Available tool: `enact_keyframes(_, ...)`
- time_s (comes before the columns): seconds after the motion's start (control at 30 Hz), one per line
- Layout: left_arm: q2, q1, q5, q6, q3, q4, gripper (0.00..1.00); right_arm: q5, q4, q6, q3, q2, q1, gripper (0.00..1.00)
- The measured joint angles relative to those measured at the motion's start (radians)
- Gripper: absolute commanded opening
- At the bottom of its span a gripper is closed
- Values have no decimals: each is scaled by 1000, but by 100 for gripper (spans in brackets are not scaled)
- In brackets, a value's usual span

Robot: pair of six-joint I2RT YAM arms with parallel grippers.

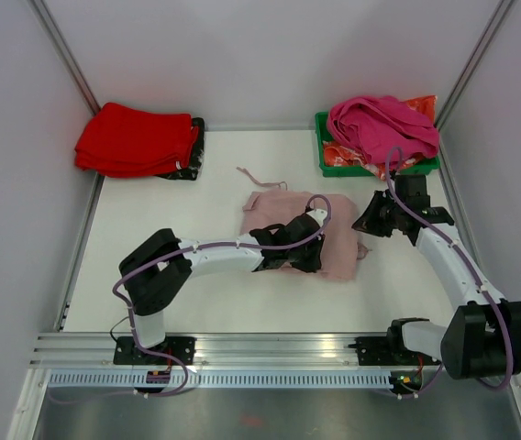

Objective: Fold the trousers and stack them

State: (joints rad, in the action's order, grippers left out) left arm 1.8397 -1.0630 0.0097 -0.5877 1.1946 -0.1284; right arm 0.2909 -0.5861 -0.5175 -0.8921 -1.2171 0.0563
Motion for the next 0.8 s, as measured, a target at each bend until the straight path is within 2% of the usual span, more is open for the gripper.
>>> enact_keyframes(0.3, -27, 6, -7, -9, 2, -65, 4, 55, 124, -8, 32, -63, 33, 15)
enact_keyframes(0.43, -144, 34, -12, -14, 1, -119, 5, 51, 174, -6, 74, -135, 36, 12)
enact_keyframes(0.6, -290, 113, -30, -27, -17, -95, 4, 36, 194, -1, 112, -198, 36, 9)
enact_keyframes(0.8, -224, 167, 5, -72, -100, -8, 2, 24, 162, 11, 76, -190, 43, 11)
